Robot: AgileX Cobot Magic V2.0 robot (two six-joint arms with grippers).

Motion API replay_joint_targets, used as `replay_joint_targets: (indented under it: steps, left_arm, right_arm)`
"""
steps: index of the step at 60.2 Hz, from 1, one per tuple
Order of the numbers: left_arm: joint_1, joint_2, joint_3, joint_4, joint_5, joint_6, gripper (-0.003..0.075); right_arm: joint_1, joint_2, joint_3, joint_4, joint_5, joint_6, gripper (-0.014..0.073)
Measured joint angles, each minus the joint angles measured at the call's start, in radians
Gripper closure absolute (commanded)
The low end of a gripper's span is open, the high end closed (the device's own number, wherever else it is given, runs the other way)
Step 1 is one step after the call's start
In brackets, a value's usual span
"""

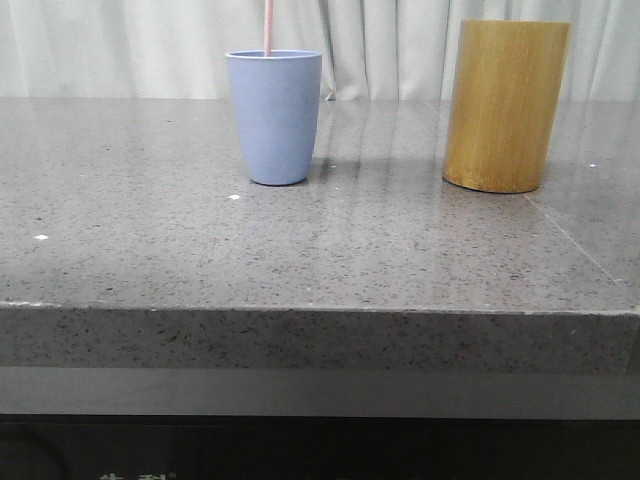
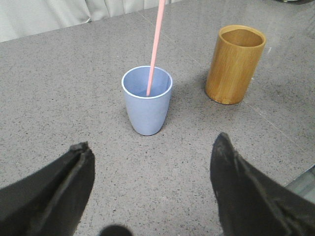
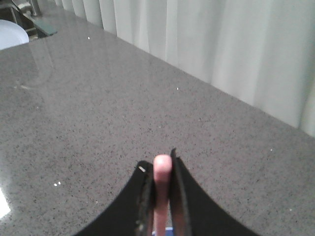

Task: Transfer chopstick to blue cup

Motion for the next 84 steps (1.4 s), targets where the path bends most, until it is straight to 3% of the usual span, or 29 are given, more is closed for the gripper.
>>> replay_joint_targets:
  steps: [18,24,31,39,50,61,72,84]
  left_arm:
    - [0.000,0.000,0.000,0.006,-0.001,0.000,0.0230]
    - [0.000,0.000,0.000,0.013,-0.002,0.000,0.0230]
    - [0.000,0.000,0.000,0.019,-0.002,0.002,0.0230]
    - [0.000,0.000,0.000,0.023,-0.002,0.002,0.0230]
    - [0.000,0.000,0.000,0.023,-0.002,0.002,0.0230]
    - [0.000,0.000,0.000,0.023,-0.002,0.002,0.0230]
    - [0.000,0.000,0.000,0.024,-0.002,0.002,0.0230]
    - [0.000,0.000,0.000,0.024,-0.002,0.002,0.0230]
  right_arm:
    - [0.000,0.096,0.000,-0.002,-0.007,0.000,0.0622]
    - [0.000,0.106,0.000,-0.002,-0.015,0.000,0.0505]
    - [0.000,0.116,0.000,-0.011,-0.020,0.000,0.0309]
    - [0.000,0.120,0.000,-0.021,-0.022,0.000,0.0189]
    - [0.000,0.080,0.000,-0.064,0.010,0.000,0.0191]
    - [-0.026,-0.051,0.000,-0.141,0.230,0.019,0.0193]
    - [-0.077,-0.199,0.002,-0.329,0.471,0.245,0.0193]
    - [-0.094,-0.403,0.150,-0.531,0.523,0.468,0.0193]
